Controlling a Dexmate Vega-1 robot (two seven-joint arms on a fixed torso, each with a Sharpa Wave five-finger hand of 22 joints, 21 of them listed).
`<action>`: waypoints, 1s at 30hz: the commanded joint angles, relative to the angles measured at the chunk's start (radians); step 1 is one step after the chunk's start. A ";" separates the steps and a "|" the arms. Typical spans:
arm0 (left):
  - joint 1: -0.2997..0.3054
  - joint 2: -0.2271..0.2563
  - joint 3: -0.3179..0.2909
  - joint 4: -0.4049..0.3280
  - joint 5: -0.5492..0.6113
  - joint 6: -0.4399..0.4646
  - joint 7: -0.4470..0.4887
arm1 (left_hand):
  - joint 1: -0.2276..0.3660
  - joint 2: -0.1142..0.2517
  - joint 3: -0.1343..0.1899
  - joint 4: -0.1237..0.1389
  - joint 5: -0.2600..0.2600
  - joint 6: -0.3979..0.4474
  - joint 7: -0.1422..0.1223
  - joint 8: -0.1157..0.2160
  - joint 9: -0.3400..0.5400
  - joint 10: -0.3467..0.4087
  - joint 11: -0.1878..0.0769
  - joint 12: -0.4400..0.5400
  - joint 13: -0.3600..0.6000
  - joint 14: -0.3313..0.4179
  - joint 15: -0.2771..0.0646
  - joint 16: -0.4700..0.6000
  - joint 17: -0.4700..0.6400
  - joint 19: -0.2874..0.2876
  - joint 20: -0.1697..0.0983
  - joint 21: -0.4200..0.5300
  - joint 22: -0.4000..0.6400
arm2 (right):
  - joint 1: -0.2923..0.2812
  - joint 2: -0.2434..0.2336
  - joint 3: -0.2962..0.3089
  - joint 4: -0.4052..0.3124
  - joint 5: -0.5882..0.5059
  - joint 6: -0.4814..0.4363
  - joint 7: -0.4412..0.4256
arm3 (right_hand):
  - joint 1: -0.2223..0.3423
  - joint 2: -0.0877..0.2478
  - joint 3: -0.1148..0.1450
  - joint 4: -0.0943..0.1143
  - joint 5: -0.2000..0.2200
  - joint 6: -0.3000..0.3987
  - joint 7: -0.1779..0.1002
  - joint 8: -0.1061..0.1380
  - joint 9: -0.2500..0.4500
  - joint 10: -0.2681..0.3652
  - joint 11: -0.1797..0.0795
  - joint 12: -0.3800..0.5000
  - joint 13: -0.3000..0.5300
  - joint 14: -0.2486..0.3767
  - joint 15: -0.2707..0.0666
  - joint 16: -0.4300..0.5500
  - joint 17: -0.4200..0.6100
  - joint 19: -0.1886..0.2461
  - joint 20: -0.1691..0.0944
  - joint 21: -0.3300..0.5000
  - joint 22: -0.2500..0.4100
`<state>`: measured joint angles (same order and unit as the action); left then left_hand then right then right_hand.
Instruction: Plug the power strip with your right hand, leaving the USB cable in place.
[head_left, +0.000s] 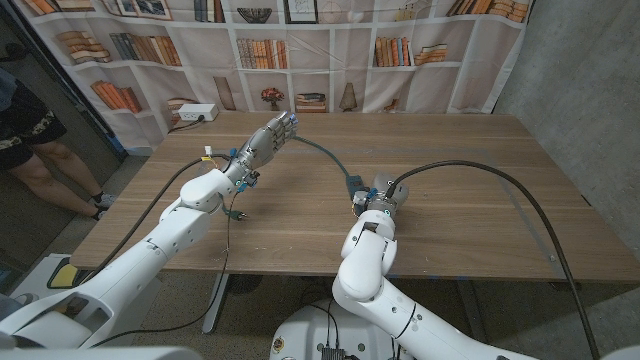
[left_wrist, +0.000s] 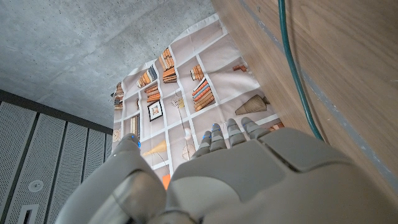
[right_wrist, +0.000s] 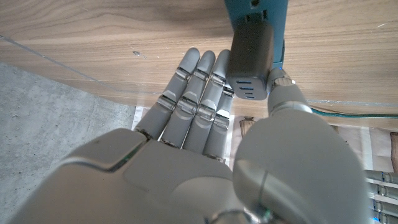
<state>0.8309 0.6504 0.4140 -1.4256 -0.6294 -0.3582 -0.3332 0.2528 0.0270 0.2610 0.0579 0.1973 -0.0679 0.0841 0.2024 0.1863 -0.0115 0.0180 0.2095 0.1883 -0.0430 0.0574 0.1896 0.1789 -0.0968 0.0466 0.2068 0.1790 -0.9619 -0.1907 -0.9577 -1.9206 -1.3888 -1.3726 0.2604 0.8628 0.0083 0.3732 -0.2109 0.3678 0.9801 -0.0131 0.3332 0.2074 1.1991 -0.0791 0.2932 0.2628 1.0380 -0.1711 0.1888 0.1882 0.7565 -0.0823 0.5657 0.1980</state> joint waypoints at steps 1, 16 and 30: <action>-0.002 0.000 0.004 -0.004 0.003 0.009 0.004 | 0.003 0.002 -0.003 -0.003 -0.004 0.007 0.001 -0.004 0.003 0.000 0.002 -0.005 0.002 0.000 0.004 -0.004 0.002 -0.007 0.008 0.001 0.005 | 0.013 -0.023 -0.010 -0.005 0.061 -0.023 -0.020 | 0.017 0.011 0.141 0.040 -0.004 0.149 -0.143 0.003 0.003 0.107 -0.112 -0.001 0.005 0.012 -0.062 0.005 0.005 -0.006 -0.074 0.000 0.001; -0.003 0.002 0.007 -0.005 0.006 0.015 0.006 | 0.003 0.003 -0.005 -0.003 -0.004 0.008 0.002 -0.004 0.003 -0.001 0.003 -0.006 0.002 -0.001 0.005 -0.005 0.002 -0.007 0.008 0.001 0.006 | -0.002 -0.038 -0.010 -0.015 0.163 -0.023 -0.135 | 0.022 0.006 0.142 0.041 -0.019 0.139 -0.162 -0.002 0.003 0.077 -0.118 -0.012 0.010 0.006 -0.059 0.003 0.007 -0.020 -0.068 0.003 0.003; -0.002 -0.003 0.003 0.008 -0.004 0.007 -0.001 | 0.004 0.004 -0.007 -0.002 -0.004 0.007 0.002 -0.004 0.003 -0.001 0.001 -0.006 0.002 -0.002 0.005 -0.005 0.002 -0.007 0.009 0.001 0.006 | 0.013 -0.025 -0.026 0.037 0.044 -0.023 -0.001 | 0.018 -0.007 0.140 0.044 -0.044 0.143 -0.201 -0.003 -0.001 0.045 -0.128 -0.030 0.002 -0.008 -0.056 0.000 0.007 -0.035 -0.064 0.007 0.003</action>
<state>0.8287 0.6514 0.4194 -1.4298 -0.6263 -0.3445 -0.3282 0.2528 0.0269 0.2581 0.0550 0.1973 -0.0679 0.0841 0.2024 0.1863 -0.0115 0.0180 0.2095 0.1883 -0.0430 0.0574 0.1896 0.1789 -0.1024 0.0521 0.2068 0.1790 -0.9623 -0.2216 -0.9706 -1.9192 -1.2581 -1.3947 0.1574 0.8680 0.0031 0.3732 -0.2108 0.3249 0.9516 -0.0415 0.3308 0.2042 1.1671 -0.1291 0.2645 0.2636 1.0324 -0.1731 0.1886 0.1933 0.7219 -0.0765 0.5656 0.1978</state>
